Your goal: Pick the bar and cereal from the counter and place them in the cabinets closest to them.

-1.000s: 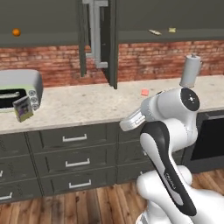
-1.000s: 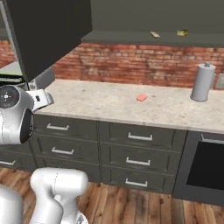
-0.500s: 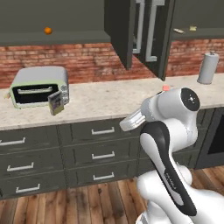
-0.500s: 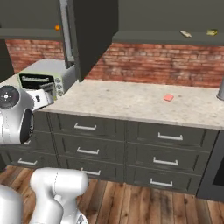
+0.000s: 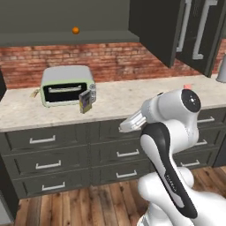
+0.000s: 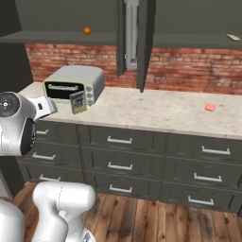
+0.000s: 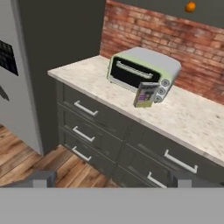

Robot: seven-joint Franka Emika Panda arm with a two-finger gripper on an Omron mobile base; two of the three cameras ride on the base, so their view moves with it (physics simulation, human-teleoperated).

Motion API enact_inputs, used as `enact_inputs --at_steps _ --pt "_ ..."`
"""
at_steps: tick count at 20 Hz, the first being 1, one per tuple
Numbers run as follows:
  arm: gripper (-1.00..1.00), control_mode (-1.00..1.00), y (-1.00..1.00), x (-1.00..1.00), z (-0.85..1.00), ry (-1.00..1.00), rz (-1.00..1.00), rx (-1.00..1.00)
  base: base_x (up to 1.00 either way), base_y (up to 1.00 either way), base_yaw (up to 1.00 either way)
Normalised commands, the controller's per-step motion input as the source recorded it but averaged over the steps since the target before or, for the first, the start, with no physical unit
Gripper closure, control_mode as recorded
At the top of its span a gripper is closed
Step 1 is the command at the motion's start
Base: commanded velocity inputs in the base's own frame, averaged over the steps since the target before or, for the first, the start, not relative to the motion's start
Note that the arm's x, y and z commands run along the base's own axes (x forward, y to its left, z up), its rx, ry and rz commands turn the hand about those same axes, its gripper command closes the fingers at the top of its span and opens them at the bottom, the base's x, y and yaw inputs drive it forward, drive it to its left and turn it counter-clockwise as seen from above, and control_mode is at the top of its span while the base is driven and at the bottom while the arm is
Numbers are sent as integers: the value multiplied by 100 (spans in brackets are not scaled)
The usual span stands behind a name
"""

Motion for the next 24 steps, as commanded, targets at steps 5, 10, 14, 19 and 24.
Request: enact_inputs --at_steps 5,10,14,19,24 --pt "-100 100 0 0 0 0 0 0 -1 29 -4" --pt "-100 100 0 0 0 0 0 0 1 2 -1" --pt "-100 100 0 0 0 0 0 0 30 15 -1" --pt "-100 100 0 0 0 0 0 0 45 21 -4" --pt "-100 100 0 0 0 0 0 0 50 30 -6"
